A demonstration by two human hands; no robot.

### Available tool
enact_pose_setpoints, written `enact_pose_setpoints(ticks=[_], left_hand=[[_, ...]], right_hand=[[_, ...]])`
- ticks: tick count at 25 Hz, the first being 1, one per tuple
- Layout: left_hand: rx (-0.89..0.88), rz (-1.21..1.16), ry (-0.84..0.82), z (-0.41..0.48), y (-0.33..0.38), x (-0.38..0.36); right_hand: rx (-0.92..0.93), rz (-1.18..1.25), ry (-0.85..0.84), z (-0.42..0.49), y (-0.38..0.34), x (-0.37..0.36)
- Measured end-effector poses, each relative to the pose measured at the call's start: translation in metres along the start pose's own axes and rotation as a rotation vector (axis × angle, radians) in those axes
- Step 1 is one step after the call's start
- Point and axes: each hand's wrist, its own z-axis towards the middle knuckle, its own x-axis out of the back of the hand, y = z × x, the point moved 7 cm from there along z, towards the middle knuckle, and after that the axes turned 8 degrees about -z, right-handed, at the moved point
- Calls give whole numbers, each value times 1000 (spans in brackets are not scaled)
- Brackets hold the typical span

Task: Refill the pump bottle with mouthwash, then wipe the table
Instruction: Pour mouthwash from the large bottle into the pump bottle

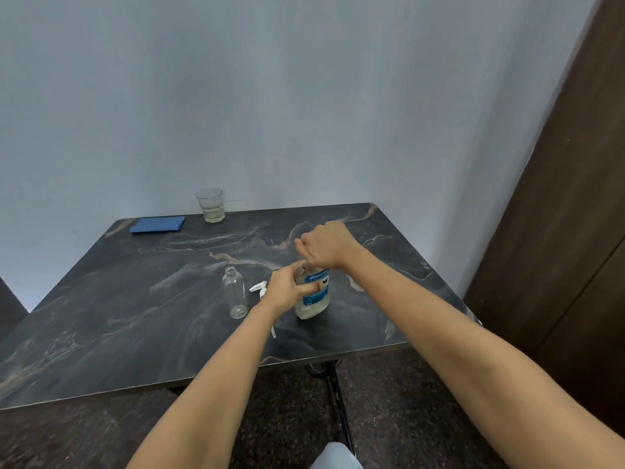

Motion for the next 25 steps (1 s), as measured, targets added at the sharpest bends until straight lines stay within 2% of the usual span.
enact_pose_setpoints(ticks=[8, 14, 16, 20, 23, 25], left_hand=[[17, -21, -18, -4, 0, 2], [63, -58, -173, -3, 2, -7], [78, -78, -152, -1, -1, -6], [69, -121, -101, -4, -2, -6], [68, -117, -102, -3, -7, -7], [64, -109, -95, -3, -8, -7]], right_hand=[[43, 152, 151, -1, 2, -1], [230, 266, 140, -9, 1, 2], [238, 330, 117, -9, 7, 2], [243, 522, -58, -11, 11, 7], [158, 348, -146, -10, 10, 17], [32, 168, -287, -10, 16, 17]])
